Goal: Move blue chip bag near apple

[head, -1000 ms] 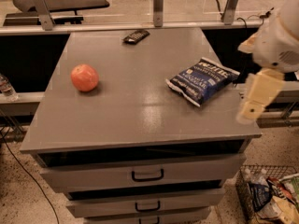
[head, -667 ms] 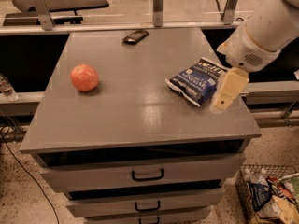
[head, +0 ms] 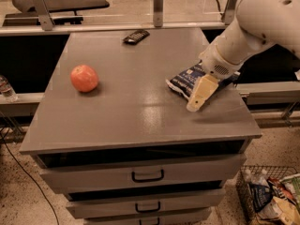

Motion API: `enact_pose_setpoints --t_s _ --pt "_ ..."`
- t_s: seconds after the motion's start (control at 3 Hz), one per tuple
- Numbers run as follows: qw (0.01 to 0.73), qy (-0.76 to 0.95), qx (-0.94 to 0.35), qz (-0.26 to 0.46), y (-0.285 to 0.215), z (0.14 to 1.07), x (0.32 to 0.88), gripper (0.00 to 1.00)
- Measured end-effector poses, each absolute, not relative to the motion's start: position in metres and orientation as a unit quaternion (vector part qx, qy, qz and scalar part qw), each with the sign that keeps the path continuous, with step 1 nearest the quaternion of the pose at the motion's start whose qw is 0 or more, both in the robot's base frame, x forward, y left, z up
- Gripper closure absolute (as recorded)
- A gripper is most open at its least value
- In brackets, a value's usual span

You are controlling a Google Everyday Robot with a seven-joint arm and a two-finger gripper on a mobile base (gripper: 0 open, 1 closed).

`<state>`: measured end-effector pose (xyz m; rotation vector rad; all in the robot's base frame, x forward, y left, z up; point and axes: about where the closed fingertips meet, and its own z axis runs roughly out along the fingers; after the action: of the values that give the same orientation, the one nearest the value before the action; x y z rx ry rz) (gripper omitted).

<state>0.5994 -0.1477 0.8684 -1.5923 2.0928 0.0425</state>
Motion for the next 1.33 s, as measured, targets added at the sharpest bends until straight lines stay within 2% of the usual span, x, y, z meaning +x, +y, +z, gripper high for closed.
enact_pose_setpoints --t_s 0.33,0.67,1.0,1.33 --pt "0.256 0.776 -0.576 0.009 -0.145 0.853 0.615 0.16" --pt "0.261 0.778 -0.572 0.006 -0.138 0.845 0.626 0.40" --pt "0.288 0.765 -0.577 -0.002 -0.125 0.866 0.631 0.71" --pt "0.321 0.742 -0.588 -0.014 -0.113 0.902 0.633 0.95"
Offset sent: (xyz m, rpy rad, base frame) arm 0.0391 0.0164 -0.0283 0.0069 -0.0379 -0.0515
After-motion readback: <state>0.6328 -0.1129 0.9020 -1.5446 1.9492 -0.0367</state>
